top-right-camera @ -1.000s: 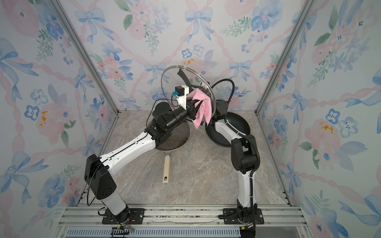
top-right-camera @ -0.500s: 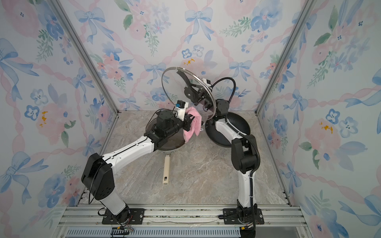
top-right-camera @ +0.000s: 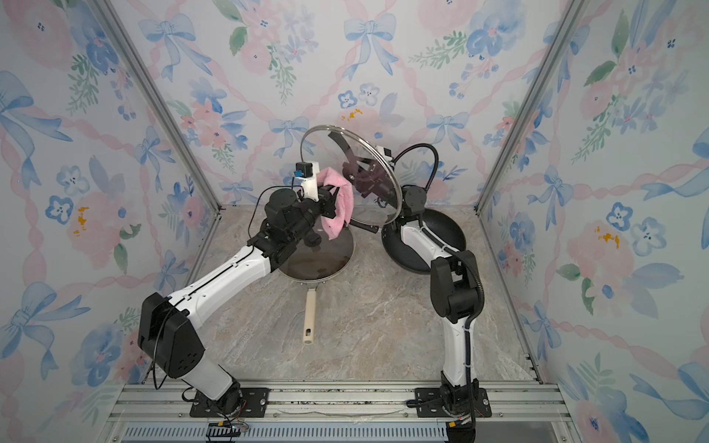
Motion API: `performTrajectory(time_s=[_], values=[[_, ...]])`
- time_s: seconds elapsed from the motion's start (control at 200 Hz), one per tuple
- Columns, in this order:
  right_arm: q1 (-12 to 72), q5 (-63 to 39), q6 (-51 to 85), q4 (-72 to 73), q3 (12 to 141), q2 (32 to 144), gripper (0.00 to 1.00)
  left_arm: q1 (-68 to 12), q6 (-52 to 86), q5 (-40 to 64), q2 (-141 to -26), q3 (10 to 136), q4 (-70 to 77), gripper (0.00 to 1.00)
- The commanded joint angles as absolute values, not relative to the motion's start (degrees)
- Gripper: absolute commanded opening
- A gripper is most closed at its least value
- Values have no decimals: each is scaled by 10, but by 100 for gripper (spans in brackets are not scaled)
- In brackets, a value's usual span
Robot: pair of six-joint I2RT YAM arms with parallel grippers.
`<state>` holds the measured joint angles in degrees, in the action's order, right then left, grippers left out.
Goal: Wipe the pot lid with a cloth
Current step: Wipe the pot lid.
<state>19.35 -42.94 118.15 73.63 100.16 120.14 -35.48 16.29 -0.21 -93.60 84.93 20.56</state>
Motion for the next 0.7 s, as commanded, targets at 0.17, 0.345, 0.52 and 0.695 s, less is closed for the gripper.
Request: performTrajectory(time_s=[0.17, 0.345, 0.52, 0.695], values=[[209, -396, 1240, 804, 1026, 1175, 1, -425, 139, 116, -1030, 1058, 270, 0], [208, -395, 1221, 804, 996, 1151, 1, -383, 134, 37, -999, 981, 289, 0], [205, -394, 1213, 804, 981, 1137, 1, -297, 168, -66, -934, 828, 310, 0], [204, -393, 1217, 803, 987, 1143, 1, -272, 184, -84, -898, 768, 309, 0]])
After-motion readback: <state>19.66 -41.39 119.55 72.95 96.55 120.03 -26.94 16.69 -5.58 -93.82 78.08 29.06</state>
